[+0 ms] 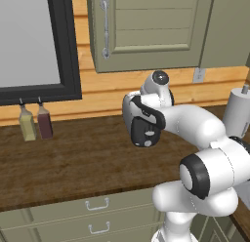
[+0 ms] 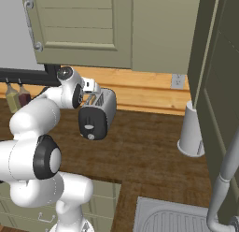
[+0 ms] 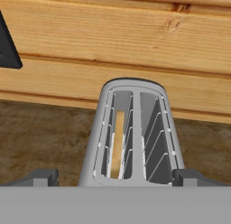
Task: Start the toaster. Once the lever pops up, take the bread to the plate on the dining counter.
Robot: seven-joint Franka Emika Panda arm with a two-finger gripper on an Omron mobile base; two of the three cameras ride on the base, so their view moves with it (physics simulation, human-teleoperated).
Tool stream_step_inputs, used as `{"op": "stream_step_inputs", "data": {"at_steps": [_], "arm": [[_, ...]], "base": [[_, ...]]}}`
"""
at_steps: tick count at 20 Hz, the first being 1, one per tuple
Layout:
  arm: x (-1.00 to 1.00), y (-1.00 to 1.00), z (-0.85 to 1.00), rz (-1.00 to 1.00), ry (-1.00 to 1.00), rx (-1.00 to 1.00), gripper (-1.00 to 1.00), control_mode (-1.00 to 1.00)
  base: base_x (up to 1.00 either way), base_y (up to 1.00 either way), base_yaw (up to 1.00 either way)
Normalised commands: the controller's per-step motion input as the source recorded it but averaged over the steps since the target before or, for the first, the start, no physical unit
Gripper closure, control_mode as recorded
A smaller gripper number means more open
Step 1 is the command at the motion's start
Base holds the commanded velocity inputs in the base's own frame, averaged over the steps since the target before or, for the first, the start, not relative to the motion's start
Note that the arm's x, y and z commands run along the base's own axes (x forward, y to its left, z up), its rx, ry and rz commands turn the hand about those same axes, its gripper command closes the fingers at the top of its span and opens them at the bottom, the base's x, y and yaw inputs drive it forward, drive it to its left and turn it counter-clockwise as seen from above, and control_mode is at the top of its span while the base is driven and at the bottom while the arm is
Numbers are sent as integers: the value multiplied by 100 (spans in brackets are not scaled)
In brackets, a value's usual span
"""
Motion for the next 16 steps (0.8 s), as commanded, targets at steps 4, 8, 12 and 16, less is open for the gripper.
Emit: {"op": "stream_step_inputs", "data": {"at_steps": [4, 8, 12, 16], "arm": [[0, 0, 0, 0, 0, 0, -100, -100], [0, 0, 0, 0, 0, 0, -100, -100], [0, 0, 0, 0, 0, 0, -100, -100], [0, 0, 0, 0, 0, 0, -100, -100]], "base": [[0, 0, 0], [0, 0, 0], [0, 0, 0], [0, 0, 0]]}}
